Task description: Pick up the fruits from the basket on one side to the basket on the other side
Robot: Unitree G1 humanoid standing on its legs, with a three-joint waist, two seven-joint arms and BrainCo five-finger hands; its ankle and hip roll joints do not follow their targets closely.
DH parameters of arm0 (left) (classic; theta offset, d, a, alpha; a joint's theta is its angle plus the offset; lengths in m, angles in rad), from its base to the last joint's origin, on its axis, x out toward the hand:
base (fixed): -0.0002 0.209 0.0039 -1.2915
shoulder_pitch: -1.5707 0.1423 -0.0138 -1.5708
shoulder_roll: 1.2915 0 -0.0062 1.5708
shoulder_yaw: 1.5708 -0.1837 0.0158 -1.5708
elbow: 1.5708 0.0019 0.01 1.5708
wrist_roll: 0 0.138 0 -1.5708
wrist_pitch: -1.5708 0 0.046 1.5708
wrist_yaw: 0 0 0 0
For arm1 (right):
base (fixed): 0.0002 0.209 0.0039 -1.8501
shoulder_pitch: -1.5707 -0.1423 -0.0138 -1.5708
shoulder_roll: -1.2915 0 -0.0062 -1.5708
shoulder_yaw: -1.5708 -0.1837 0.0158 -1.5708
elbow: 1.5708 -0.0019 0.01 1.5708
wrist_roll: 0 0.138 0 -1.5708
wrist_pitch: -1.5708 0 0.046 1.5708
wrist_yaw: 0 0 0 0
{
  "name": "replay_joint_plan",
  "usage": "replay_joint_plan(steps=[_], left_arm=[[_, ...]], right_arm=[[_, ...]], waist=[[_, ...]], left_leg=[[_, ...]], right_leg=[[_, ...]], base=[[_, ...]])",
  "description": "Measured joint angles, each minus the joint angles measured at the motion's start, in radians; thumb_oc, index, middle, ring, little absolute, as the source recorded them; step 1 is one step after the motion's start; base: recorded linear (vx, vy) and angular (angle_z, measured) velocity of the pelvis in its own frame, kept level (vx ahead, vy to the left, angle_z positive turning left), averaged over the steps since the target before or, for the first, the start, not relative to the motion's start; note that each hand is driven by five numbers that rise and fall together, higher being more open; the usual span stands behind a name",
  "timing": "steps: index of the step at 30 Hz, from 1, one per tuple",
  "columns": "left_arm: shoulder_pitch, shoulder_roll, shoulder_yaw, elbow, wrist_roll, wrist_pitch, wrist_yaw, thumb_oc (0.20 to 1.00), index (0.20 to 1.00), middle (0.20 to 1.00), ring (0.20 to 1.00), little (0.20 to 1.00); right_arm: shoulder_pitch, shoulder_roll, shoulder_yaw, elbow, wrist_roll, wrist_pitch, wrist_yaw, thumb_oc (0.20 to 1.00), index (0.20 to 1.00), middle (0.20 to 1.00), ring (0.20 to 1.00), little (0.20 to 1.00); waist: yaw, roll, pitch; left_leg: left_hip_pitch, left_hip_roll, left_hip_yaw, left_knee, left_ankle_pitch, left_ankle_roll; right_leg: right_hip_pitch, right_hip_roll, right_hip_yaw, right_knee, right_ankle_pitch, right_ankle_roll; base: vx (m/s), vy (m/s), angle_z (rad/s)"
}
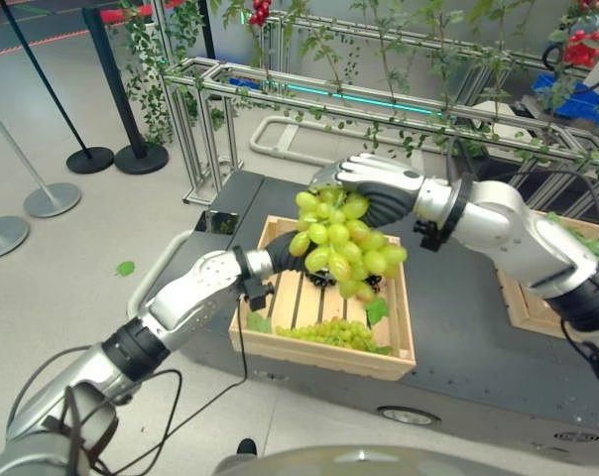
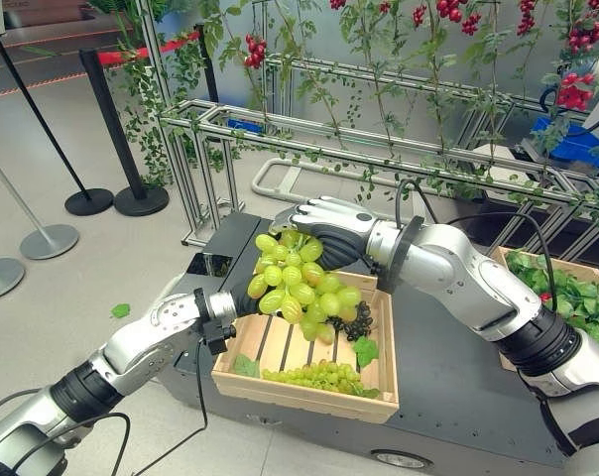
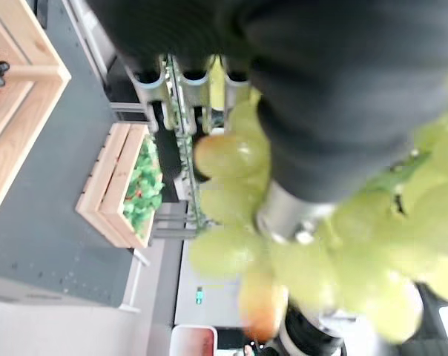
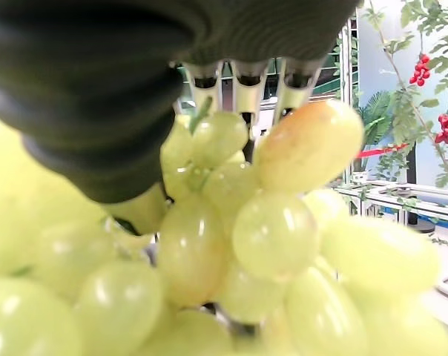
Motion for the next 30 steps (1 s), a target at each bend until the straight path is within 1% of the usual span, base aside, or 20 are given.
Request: replay_joint_plan(steps=[11,14,21,22,25,30], left_arm=[[0.005,-0.004,-0.025,0.000,0.000,0.005,0.000,0.200,0.200,0.200,0.200,0.200],[0.023,-0.019,-0.026,0.001,0.000,0.005,0.000,0.200,0.200,0.200,0.200,0.200],[0.054,-0.033,-0.027,0.008,0.000,0.006,-0.001,0.200,0.200,0.200,0.200,0.200],[0.057,-0.033,-0.027,0.008,0.000,0.006,-0.001,0.200,0.200,0.200,0.200,0.200],[0.066,-0.037,-0.027,0.008,0.000,0.007,-0.003,0.200,0.200,0.200,0.200,0.200],[0.067,-0.037,-0.027,0.008,0.001,0.020,-0.009,0.200,0.200,0.200,0.200,0.200]], right_arm=[[0.034,0.012,-0.001,0.016,0.000,0.004,0.004,0.200,0.200,0.200,0.200,0.200],[0.045,0.030,-0.001,0.021,0.000,0.005,0.011,0.200,0.200,0.200,0.200,0.200],[0.085,0.037,-0.004,0.022,0.000,0.007,0.012,0.200,0.200,0.200,0.200,0.200],[0.087,0.037,-0.004,0.022,0.000,0.007,0.014,1.000,1.000,1.000,1.000,1.000],[0.115,0.061,-0.036,0.026,0.013,0.020,0.019,1.000,1.000,1.000,1.000,1.000],[0.115,0.070,-0.046,0.029,0.021,0.026,0.017,1.000,1.000,1.000,1.000,1.000]], waist=[[0.000,0.000,0.000],[0.000,0.001,0.000],[0.000,0.004,0.002],[0.000,0.004,0.002],[0.000,0.006,0.003],[0.000,0.009,0.004]], left_leg=[[0.000,-0.003,-0.002,0.000,0.000,0.000],[0.000,-0.003,-0.003,0.000,0.000,0.000],[0.000,-0.004,-0.004,0.000,0.000,0.000],[0.000,-0.004,-0.004,0.000,0.000,0.000],[0.000,-0.004,-0.004,0.000,0.000,0.000],[0.000,-0.004,-0.005,0.000,0.001,0.001]], right_leg=[[0.000,-0.001,-0.004,0.000,0.000,0.000],[0.001,-0.002,-0.005,0.000,0.000,0.000],[0.001,-0.002,-0.006,0.000,0.000,0.000],[0.001,-0.002,-0.006,0.000,0.000,0.000],[0.001,-0.002,-0.007,0.000,0.000,0.000],[0.001,-0.002,-0.007,0.000,0.000,0.000]], base=[[0.00,0.000,0.00],[0.00,0.000,0.00],[0.00,0.000,0.00],[0.00,0.000,0.00],[0.00,0.000,0.00],[0.00,0.000,0.00]])
